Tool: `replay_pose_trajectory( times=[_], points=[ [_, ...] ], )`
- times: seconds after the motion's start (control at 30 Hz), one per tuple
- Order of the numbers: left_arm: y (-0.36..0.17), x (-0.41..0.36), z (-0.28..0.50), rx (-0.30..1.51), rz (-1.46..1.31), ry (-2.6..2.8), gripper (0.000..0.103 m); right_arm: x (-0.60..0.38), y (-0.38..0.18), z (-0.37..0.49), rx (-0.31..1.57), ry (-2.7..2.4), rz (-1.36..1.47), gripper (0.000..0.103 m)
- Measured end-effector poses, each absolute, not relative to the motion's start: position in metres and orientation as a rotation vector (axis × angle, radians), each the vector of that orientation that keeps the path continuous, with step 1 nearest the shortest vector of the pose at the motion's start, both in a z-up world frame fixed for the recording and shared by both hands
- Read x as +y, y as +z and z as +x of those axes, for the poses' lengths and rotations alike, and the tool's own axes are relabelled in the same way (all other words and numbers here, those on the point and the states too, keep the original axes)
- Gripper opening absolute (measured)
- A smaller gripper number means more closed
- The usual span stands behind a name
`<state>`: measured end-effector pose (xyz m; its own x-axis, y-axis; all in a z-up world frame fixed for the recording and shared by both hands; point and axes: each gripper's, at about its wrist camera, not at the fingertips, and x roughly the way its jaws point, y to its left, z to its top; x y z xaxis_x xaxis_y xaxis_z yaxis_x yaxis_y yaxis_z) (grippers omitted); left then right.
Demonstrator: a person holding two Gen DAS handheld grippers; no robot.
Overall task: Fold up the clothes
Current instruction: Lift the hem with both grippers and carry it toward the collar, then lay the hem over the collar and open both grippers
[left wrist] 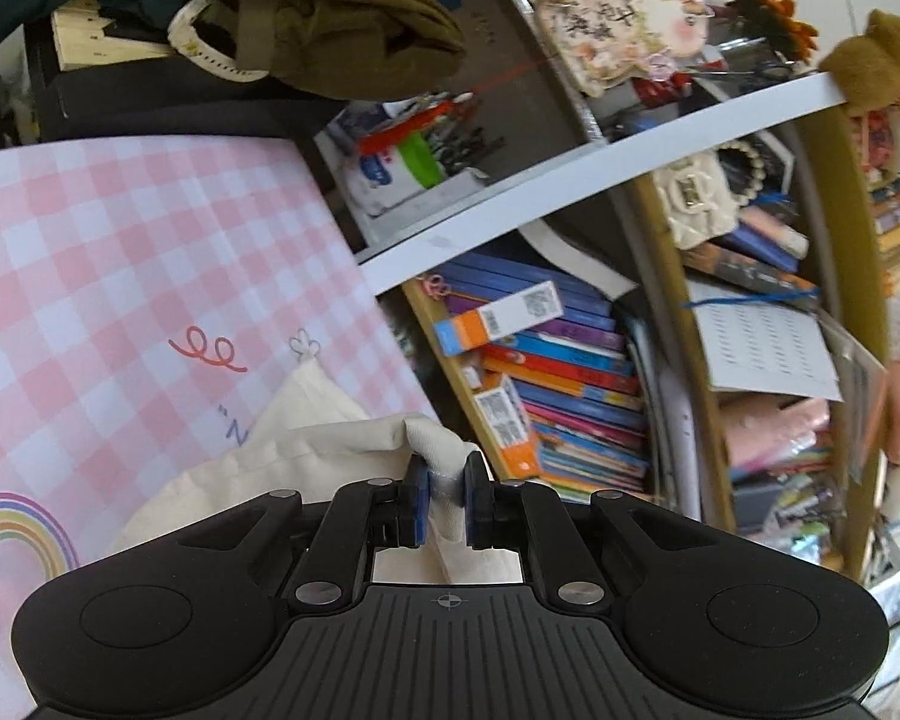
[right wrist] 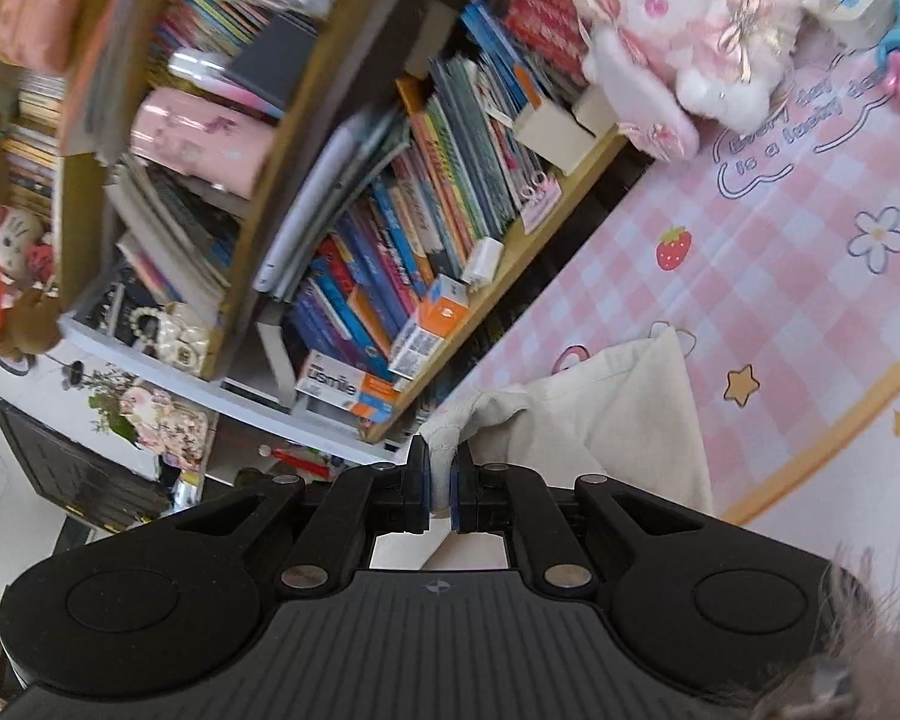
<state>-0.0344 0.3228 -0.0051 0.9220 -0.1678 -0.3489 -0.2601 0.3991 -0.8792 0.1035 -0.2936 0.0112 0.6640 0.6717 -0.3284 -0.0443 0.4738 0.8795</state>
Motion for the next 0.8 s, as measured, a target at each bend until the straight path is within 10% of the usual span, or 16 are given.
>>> replay_pose_trajectory(
  times=[0.8],
  points=[
    [-0.099, 0.354, 0.107, 0.637, -1.240, 0.102, 0.010, -0.264, -0.050, 0.199, 0.818, 0.162, 1.018, 0.005]
  ],
)
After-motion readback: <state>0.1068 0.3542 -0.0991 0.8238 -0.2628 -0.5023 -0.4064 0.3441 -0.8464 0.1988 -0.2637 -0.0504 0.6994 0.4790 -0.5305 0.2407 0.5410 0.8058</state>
